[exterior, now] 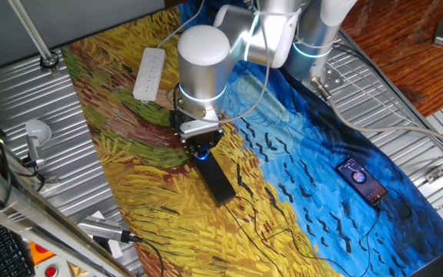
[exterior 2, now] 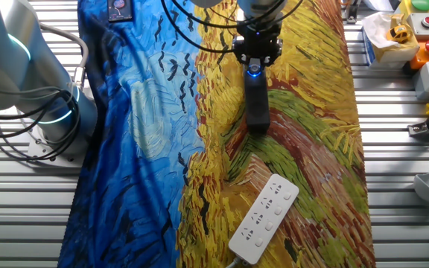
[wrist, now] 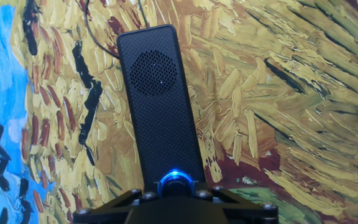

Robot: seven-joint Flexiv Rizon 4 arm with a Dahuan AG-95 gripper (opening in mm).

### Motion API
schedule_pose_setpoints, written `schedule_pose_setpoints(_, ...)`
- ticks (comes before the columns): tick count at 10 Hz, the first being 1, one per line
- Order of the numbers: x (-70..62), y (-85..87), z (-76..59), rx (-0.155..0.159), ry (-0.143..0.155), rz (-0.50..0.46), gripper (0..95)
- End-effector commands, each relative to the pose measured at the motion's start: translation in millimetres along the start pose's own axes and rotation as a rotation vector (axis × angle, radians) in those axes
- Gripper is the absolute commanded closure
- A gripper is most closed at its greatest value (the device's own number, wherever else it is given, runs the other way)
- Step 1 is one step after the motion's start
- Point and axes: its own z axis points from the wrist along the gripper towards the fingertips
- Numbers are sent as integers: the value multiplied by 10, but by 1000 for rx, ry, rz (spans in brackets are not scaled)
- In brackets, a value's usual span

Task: Turn the knob to increase the volume of the speaker

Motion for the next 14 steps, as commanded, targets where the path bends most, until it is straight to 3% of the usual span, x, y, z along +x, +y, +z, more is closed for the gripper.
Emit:
schedule_pose_setpoints(1,4,-10,7,8,0,27,950)
schedule_pose_setpoints(4,2,-24,4,19,-6,123,950)
schedule_pose_setpoints(10,19,-30,11,50,-31,655,950)
schedule_pose_setpoints(11,20,-30,10,50,-33,675,950)
schedule_pose_setpoints(14,26,-31,8,48,-53,939,950)
